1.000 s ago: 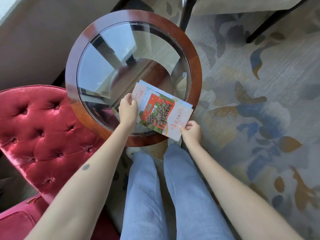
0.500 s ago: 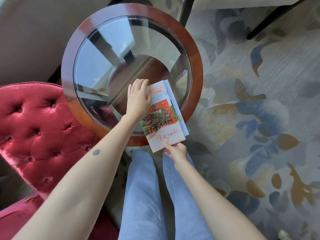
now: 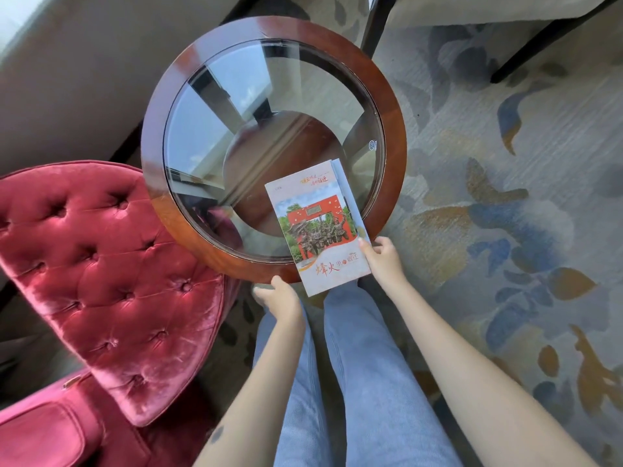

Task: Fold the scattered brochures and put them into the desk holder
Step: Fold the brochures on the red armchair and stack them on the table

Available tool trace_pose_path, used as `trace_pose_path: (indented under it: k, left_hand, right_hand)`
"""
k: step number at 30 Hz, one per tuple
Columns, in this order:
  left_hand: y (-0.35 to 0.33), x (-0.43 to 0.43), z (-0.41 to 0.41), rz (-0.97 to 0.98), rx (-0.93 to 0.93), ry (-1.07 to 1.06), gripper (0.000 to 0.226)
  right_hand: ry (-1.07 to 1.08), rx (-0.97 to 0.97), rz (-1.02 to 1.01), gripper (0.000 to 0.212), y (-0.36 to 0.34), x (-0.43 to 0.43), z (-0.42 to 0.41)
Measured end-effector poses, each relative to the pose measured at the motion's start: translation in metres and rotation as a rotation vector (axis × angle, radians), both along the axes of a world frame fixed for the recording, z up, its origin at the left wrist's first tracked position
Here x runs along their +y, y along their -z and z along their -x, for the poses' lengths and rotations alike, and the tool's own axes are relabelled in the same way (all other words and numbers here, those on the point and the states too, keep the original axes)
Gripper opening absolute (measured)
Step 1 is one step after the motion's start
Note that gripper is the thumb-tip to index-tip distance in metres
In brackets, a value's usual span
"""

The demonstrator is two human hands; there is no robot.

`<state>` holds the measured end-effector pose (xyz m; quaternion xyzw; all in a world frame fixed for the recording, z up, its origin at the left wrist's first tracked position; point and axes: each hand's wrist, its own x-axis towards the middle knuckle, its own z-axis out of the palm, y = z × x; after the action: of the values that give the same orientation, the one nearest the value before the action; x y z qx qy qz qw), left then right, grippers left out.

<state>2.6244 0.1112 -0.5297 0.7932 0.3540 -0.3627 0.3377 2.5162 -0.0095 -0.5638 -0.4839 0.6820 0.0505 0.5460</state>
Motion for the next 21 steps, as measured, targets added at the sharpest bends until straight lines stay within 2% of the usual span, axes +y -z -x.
trace_pose_path:
  k: [3, 6, 8, 13, 15, 19, 21]
  left_hand:
    - [0.001, -0.009, -0.001, 0.09, 0.128, 0.043, 0.055]
    - [0.004, -0.007, -0.007, 0.064, 0.171, 0.178, 0.054]
    - [0.003, 0.0, -0.008, 0.031, 0.145, 0.312, 0.054]
    - [0.005, 0.021, -0.007, 0.088, 0.08, 0.745, 0.044]
    - [0.008, 0.028, -0.005, 0.109, 0.1, 0.766, 0.046]
    - [0.011, 0.029, 0.003, 0.117, 0.127, 0.649, 0.042]
    - [0.011, 0.029, 0.006, 0.115, 0.149, 0.644, 0.04]
  right_hand:
    - [0.019, -0.021, 0.03, 0.04, -0.002, 0.014, 0.0]
    - [-0.022, -0.049, 0.004, 0.032, -0.001, 0.023, 0.004]
    - [-0.08, -0.045, -0.028, 0.028, -0.001, 0.025, 0.008]
    - [-0.221, -0.147, -0.157, 0.022, -0.006, 0.03, 0.019]
    - [-0.191, -0.189, -0.164, 0.025, -0.008, 0.032, 0.022]
    - [-0.14, -0.28, -0.212, 0.015, -0.011, 0.04, 0.03]
    - [-0.15, -0.296, -0.222, 0.018, -0.013, 0.041, 0.035]
